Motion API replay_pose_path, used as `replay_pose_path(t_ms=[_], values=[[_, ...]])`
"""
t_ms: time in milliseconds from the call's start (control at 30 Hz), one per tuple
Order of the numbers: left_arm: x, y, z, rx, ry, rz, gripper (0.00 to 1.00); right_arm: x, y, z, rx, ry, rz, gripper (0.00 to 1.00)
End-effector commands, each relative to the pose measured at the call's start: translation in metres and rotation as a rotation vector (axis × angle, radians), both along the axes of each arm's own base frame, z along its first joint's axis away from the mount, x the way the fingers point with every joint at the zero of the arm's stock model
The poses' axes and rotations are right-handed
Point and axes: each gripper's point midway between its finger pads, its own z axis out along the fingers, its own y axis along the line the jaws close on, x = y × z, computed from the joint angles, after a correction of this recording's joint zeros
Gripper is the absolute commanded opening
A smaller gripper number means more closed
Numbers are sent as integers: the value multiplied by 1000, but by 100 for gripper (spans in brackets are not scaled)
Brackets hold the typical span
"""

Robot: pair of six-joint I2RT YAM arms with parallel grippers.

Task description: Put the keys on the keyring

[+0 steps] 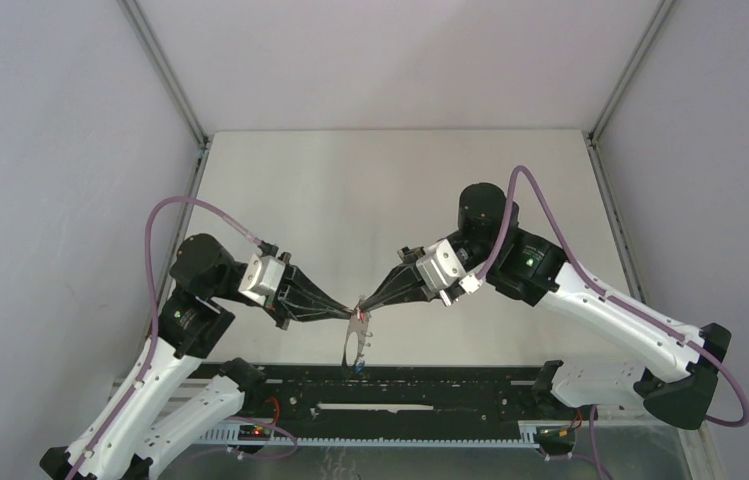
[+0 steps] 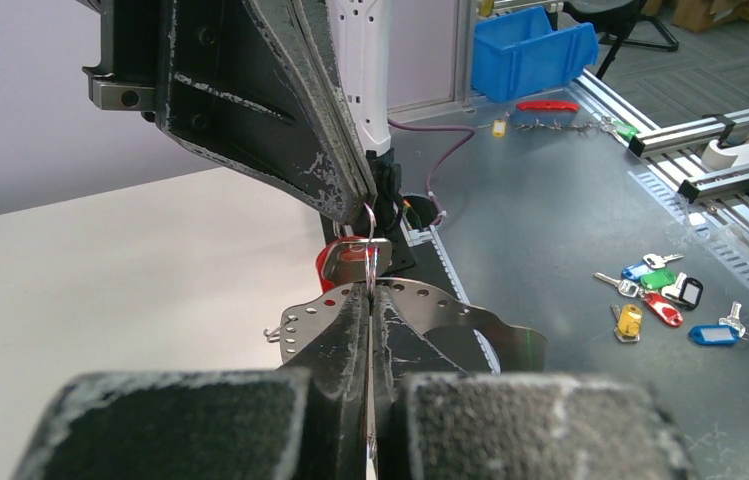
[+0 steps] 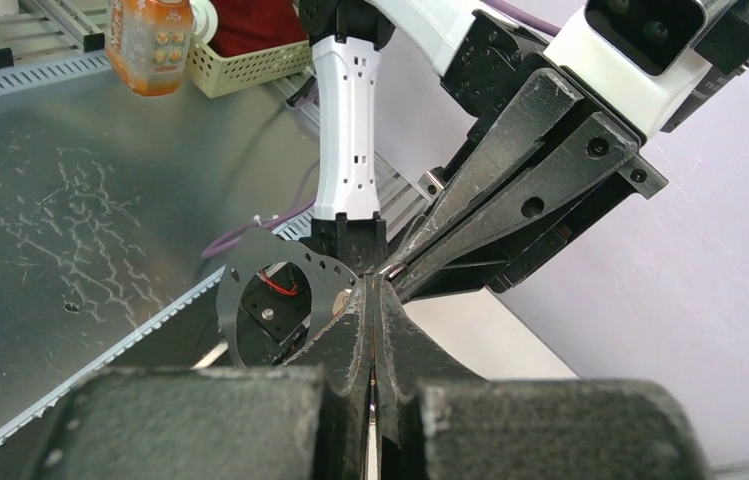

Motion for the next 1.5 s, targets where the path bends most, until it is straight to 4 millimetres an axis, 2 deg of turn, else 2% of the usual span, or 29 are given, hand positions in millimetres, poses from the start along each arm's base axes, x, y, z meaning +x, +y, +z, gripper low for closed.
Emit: replay_pose_path(t_ms=[0,833,1233,1467], values=[[-5,2,23,-46,-75,-1,0,-7,0,19,46,-23,27,0],[-4,2,19,-46,-75,7,0,-10,8,23,65,-16,49,0],[-6,2,18,-46,-79,-3,0,-4,16,17,41,16,25,0],[-8,2,16,-42,-74,-13,0,2,22,26,67,29,-3,0]])
